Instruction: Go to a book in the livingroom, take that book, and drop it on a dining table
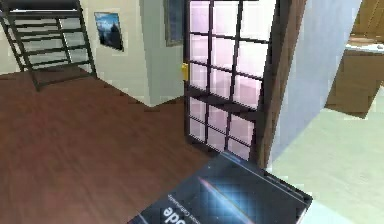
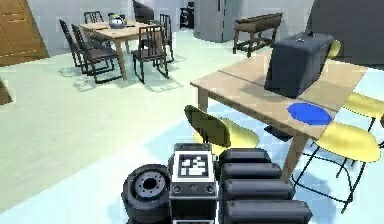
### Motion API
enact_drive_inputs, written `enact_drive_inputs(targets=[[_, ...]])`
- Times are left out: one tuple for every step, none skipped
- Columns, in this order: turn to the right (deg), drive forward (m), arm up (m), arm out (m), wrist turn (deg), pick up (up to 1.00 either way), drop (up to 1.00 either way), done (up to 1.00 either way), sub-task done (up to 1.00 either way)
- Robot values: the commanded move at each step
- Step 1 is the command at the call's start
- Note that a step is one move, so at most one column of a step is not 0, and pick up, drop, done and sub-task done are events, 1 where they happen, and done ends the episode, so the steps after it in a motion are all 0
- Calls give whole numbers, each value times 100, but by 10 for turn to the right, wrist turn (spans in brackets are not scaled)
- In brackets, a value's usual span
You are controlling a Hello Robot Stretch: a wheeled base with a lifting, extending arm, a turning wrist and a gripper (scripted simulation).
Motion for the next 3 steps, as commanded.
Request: enact_drive_inputs(targets=[[450, 0, 0, 0, 0, 0, 0, 0, 0], [90, 0, 0, 0, 0, 0, 0, 0, 0], [0, 60, 0, 0, 0, 0, 0, 0, 0]])
